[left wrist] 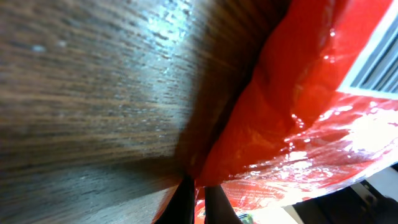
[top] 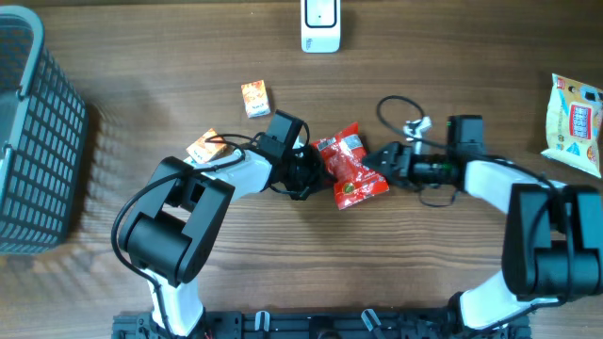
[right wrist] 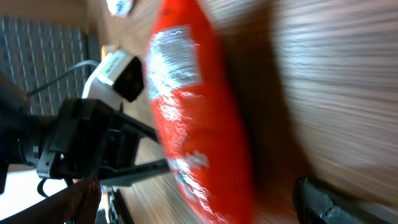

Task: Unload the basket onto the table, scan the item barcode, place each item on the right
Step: 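Grasp the red bag's left edge with the left gripper, right approaching, then release the left gripper, leaving the red bag in the right gripper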

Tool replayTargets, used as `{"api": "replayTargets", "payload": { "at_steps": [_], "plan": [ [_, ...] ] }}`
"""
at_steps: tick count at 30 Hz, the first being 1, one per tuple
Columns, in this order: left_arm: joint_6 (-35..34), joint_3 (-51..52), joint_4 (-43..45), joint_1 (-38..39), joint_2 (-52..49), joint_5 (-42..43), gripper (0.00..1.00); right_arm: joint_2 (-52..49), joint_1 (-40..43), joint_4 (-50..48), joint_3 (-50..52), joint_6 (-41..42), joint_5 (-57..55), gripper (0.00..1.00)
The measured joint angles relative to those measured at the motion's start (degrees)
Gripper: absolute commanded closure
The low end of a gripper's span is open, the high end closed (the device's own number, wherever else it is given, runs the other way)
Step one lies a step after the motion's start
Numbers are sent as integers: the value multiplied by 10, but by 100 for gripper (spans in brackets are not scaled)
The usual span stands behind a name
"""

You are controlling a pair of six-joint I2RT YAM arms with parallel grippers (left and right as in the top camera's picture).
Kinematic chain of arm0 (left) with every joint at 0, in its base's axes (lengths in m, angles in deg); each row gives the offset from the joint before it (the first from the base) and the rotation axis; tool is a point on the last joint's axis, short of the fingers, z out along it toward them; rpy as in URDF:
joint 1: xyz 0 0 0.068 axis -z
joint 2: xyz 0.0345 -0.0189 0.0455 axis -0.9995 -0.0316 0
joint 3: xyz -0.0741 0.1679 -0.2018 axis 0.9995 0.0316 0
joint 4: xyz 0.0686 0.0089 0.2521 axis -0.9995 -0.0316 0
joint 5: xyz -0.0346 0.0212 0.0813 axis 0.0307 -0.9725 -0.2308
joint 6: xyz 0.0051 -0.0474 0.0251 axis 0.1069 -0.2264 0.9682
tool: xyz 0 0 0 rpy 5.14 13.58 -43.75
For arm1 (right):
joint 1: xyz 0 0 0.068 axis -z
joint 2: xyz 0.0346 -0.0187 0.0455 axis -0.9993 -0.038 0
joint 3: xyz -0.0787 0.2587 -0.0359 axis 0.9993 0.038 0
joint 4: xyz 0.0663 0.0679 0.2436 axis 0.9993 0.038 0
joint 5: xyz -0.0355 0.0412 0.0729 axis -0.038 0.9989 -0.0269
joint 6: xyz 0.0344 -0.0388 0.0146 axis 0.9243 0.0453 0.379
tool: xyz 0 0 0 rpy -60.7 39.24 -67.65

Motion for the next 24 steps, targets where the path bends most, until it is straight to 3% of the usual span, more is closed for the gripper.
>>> {"api": "replayTargets", "payload": {
  "at_steps": [6, 8, 13, 18, 24],
  "plan": [
    [2, -2, -17, 0, 3, 0, 96, 0, -79, -71, 0, 62, -22, 1],
    [4, -2, -29, 0, 5, 0, 96, 0, -92, -76, 0, 74, -32, 7],
    [4, -3, -38, 0, 6, 0, 96, 0, -96, -73, 0, 86, -43, 60],
    [6, -3, -40, 0, 7, 0, 96, 0, -96, -64, 1, 91, -56, 93],
    [24, -3, -44, 0, 7, 2, 96, 0, -95, -67, 0, 90, -63, 96]
  ]
}}
